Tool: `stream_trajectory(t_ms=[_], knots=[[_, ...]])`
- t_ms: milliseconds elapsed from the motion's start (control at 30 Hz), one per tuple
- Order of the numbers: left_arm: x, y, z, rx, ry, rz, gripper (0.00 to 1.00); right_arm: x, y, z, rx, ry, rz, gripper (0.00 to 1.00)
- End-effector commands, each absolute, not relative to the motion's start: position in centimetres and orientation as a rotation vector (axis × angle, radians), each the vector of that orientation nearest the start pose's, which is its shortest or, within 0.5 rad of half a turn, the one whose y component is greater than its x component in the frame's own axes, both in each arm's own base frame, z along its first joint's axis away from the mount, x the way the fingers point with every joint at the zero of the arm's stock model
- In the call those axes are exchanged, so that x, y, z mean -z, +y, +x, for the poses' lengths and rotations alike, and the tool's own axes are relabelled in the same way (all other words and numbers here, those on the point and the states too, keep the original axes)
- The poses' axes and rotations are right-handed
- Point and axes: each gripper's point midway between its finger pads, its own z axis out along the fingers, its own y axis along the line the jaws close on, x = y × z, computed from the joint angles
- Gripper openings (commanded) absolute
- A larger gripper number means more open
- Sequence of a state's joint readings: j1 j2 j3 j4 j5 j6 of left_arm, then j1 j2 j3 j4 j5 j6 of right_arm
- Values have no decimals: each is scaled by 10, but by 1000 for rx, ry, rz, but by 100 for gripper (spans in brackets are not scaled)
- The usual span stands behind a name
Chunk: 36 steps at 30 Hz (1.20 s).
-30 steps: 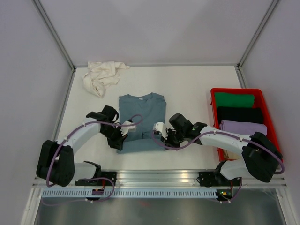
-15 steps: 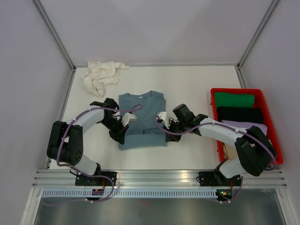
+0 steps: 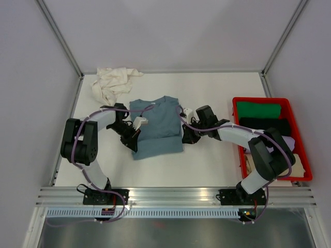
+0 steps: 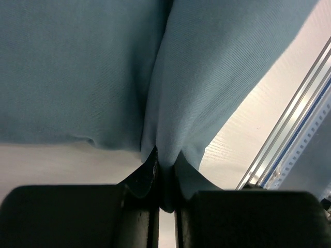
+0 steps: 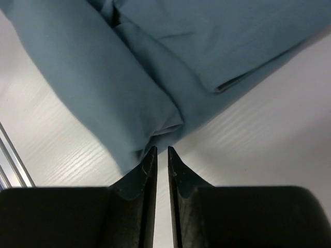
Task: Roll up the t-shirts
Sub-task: Roll the tshirt
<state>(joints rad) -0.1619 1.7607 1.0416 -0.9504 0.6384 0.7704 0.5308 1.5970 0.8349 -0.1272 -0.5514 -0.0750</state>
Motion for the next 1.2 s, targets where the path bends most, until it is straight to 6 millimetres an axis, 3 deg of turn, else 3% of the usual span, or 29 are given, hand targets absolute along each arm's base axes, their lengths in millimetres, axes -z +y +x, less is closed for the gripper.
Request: stream_trajectory(t_ms=[0, 133, 200, 333, 367, 400, 433, 500, 600, 733, 833, 967, 1033, 1167], knots=[[-23, -114, 242, 888, 2629, 1204, 10, -60, 257, 287, -852, 2303, -845, 20], [-24, -115, 244, 886, 2629, 1194, 13, -70, 247, 288, -793, 2265, -817, 24], [-25, -114, 243, 877, 2632, 1194, 14, -91, 244, 290, -774, 2164, -804, 30], [-26, -112, 248, 850, 2647, 1176, 16, -134, 242, 299, -735, 2013, -750, 31], [-26, -112, 248, 852, 2650, 1172, 16, -155, 245, 301, -751, 1970, -731, 27], [-26, -112, 249, 848, 2650, 1171, 16, -163, 250, 298, -757, 1948, -753, 10], [-25, -112, 249, 848, 2658, 1162, 16, -171, 256, 295, -752, 1916, -783, 2], [-25, -112, 250, 840, 2663, 1154, 16, -182, 292, 271, -783, 1812, -949, 0], [-26, -113, 252, 842, 2669, 1137, 19, -164, 336, 241, -923, 1808, -1053, 0], [-29, -113, 255, 828, 2677, 1110, 22, -110, 357, 233, -926, 1935, -1047, 0], [-30, -113, 258, 814, 2681, 1097, 24, -91, 363, 245, -888, 1962, -987, 0], [-29, -110, 261, 786, 2693, 1096, 27, -90, 377, 268, -872, 1953, -896, 0], [-27, -108, 260, 770, 2706, 1101, 29, -91, 383, 268, -908, 1949, -889, 0], [-32, -103, 265, 699, 2706, 1105, 32, -62, 385, 268, -894, 2074, -904, 0]])
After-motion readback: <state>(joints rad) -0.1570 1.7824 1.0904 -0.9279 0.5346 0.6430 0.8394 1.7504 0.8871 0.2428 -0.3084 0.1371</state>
